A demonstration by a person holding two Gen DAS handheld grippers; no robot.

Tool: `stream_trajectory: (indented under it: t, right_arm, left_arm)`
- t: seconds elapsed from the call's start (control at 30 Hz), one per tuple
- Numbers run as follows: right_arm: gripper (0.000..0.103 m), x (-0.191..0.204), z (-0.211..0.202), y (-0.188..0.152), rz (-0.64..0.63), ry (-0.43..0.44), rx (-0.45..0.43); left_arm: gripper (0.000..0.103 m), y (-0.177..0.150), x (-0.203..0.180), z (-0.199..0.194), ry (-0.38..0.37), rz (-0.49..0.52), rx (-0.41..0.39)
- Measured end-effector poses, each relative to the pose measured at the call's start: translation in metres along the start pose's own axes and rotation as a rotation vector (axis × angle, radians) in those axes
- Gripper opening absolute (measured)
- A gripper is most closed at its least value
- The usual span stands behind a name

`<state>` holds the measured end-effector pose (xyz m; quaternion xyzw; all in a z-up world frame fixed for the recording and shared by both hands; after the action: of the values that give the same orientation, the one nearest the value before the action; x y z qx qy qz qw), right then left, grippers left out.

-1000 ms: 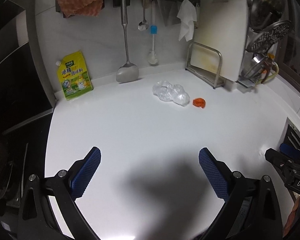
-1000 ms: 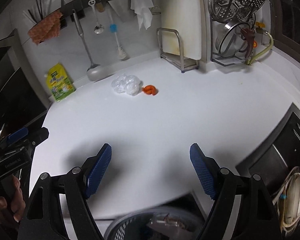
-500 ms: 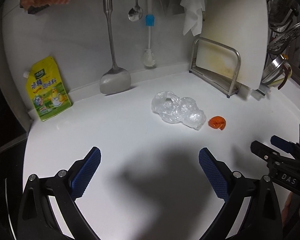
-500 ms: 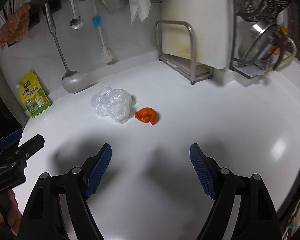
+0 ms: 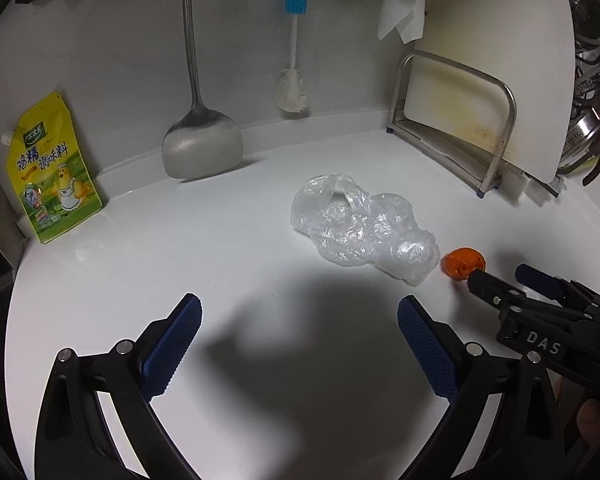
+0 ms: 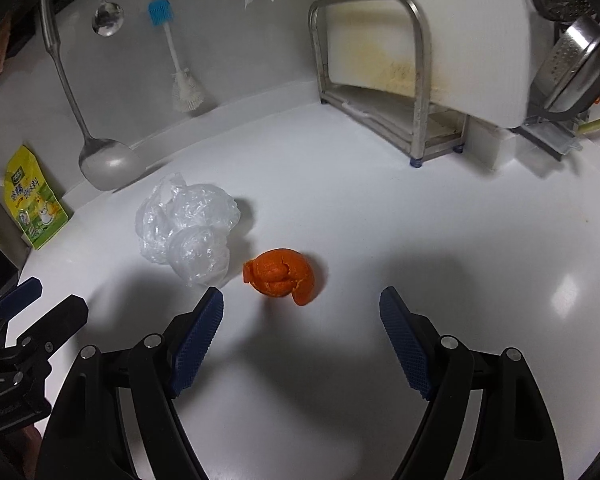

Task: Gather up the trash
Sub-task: 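Move both open grippers back toward the clear plastic bag and orange peel, then close the right gripper on the orange peel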

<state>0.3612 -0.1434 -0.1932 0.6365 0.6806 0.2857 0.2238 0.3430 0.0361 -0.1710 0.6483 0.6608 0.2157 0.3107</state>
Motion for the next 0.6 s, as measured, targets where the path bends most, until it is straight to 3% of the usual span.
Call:
stream_trajectory:
  t: [0.53,0.57,0.6]
  right_arm:
    - [0.076,-0.002,0.027,0.012,0.009,-0.025,0.03]
    - [0.075,-0.002,0.028,0.013,0.009,-0.022,0.031]
    - [0.066,-0.001,0.029,0.013,0.007,-0.013,0.034]
  left_arm:
    - [0.096,-0.006,-0.009,0.002,-0.009,0.014,0.001]
    - [0.096,-0.006,-0.01,0.002,-0.01,0.015,0.001]
    - [0.096,-0.006,-0.01,0.002,-0.01,0.017,0.0]
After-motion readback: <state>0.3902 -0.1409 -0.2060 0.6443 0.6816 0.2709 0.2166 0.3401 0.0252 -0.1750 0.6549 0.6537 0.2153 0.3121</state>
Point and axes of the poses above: each gripper's, at about its wrist camera, not at the fingertips, and z roughly the way its jaws point, x to its left, y to its top, the point moved 3 cm from there along z, roughly the way its jaws point, and after that the axes turned 9 degrees about -z, right-handed, at the moved point
